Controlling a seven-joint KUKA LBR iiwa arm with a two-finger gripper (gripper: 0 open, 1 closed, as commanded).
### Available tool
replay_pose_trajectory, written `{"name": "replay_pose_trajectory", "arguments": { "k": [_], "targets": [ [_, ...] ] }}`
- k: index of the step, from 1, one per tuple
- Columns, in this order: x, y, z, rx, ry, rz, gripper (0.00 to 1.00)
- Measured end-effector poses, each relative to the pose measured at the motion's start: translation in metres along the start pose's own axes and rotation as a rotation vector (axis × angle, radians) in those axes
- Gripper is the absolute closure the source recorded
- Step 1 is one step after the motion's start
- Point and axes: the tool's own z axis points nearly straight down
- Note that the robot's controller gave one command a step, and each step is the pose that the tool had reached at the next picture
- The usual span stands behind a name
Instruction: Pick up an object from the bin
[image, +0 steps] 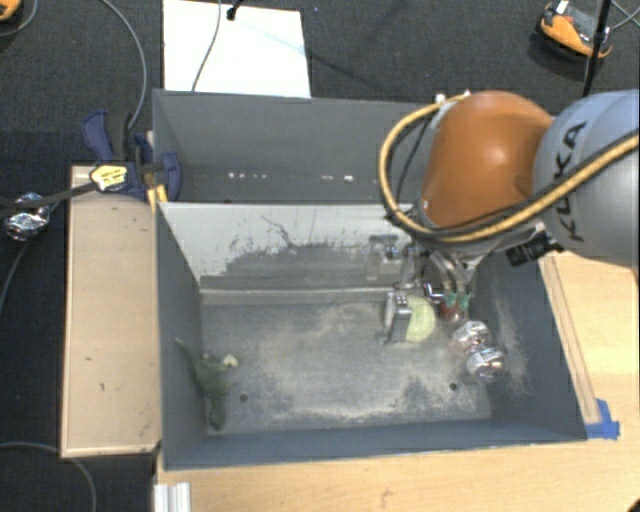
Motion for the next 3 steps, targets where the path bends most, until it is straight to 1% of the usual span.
{"name": "replay_pose_trajectory", "arguments": {
  "k": [1, 2, 3],
  "targets": [
    [-0.001, 0.0, -0.005, -0.001, -0.009, 0.002, 0.0],
    [0.0, -0.016, 0.0, -0.003, -0.008, 0.048, 0.0],
    [0.003, -0.05, 0.016, 0.0, -0.008, 0.115, 0.0]
  ]
}}
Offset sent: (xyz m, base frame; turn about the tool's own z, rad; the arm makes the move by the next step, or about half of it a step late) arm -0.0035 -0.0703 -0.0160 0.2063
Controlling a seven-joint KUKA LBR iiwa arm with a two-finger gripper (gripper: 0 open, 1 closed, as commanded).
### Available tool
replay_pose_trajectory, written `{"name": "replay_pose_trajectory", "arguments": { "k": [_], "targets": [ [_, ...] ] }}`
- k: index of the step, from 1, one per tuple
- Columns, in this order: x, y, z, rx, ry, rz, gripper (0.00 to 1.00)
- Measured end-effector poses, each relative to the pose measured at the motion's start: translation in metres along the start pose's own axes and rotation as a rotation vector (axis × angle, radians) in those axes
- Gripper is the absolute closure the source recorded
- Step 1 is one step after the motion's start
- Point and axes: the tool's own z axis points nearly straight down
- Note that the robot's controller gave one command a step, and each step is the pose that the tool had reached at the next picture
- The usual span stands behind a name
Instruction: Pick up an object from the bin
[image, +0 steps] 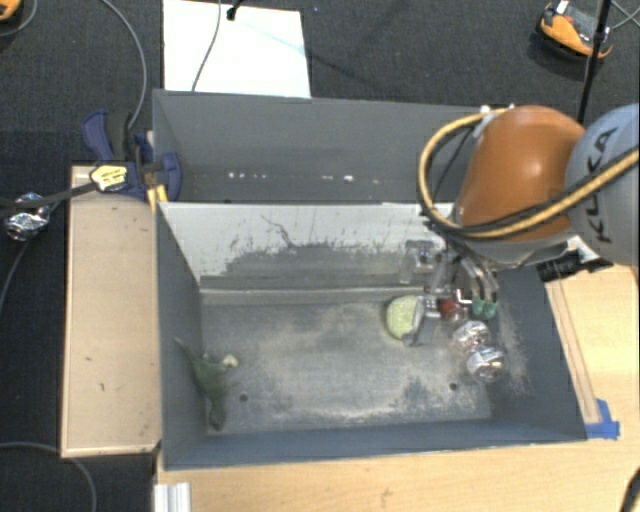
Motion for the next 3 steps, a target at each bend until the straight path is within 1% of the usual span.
{"name": "replay_pose_trajectory", "arguments": {
  "k": [1, 2, 3],
  "targets": [
    [-0.009, -0.005, 0.006, -0.002, -0.004, -0.258, 0.0],
    [-0.017, -0.008, 0.034, -0.002, -0.008, -0.259, 0.0],
    [-0.024, -0.016, 0.063, -0.003, -0.004, -0.063, 0.0]
  ]
}}
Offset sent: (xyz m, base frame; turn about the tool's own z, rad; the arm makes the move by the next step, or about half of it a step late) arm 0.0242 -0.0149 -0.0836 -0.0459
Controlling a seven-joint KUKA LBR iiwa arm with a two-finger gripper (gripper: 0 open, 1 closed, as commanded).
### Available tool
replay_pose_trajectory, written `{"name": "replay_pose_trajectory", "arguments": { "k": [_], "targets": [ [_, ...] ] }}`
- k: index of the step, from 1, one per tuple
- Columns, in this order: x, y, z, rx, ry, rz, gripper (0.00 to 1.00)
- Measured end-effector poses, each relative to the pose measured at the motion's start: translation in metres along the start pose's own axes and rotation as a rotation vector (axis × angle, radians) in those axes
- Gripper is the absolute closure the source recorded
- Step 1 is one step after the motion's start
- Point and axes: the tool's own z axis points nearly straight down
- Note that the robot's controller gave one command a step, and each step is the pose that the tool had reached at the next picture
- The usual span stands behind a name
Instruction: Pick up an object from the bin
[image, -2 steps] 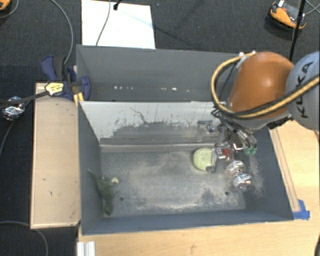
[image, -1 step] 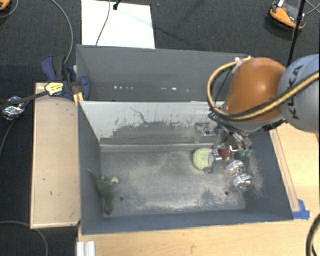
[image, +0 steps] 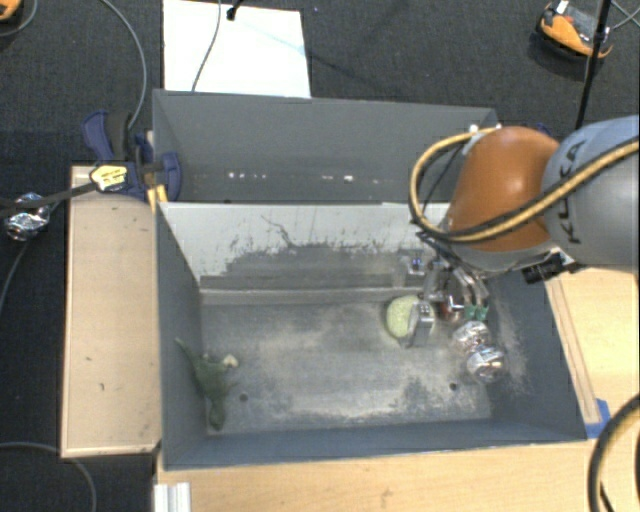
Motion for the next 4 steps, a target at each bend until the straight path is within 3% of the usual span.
{"name": "replay_pose_trajectory", "arguments": {
  "k": [1, 2, 3, 4],
  "targets": [
    [-0.004, -0.049, 0.048, 0.0, -0.005, -0.137, 1.0],
    [-0.004, -0.049, 0.048, 0.0, -0.005, -0.136, 0.0],
    [-0.004, -0.049, 0.048, 0.0, -0.005, -0.135, 0.0],
    [-0.018, -0.039, 0.075, 0.0, -0.011, -0.073, 1.0]
  ]
}}
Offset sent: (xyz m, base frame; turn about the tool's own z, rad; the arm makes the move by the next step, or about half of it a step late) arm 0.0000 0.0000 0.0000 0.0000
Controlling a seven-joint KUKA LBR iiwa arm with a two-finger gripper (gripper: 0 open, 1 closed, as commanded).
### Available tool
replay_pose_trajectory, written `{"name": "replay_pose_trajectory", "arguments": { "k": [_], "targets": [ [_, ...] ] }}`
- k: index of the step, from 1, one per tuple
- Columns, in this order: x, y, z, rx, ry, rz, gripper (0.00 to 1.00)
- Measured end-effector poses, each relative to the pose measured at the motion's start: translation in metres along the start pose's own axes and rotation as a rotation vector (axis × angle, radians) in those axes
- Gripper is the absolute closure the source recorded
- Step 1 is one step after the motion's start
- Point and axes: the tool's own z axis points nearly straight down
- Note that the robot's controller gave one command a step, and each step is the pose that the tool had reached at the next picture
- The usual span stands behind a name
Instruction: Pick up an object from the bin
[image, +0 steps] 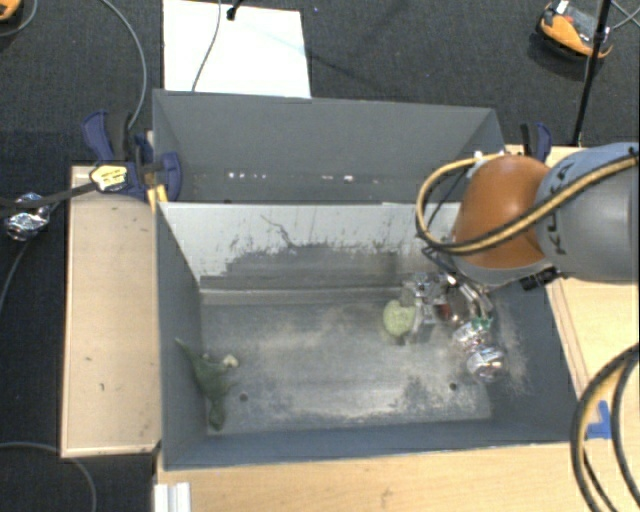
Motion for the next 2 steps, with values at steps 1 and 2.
{"name": "replay_pose_trajectory", "arguments": {
  "k": [1, 2],
  "targets": [
    [0.0, 0.0, 0.0, 0.0, 0.0, 0.0, 1.0],
    [0.004, -0.001, -0.04, -0.001, 0.008, -0.014, 1.0]
  ]
}}
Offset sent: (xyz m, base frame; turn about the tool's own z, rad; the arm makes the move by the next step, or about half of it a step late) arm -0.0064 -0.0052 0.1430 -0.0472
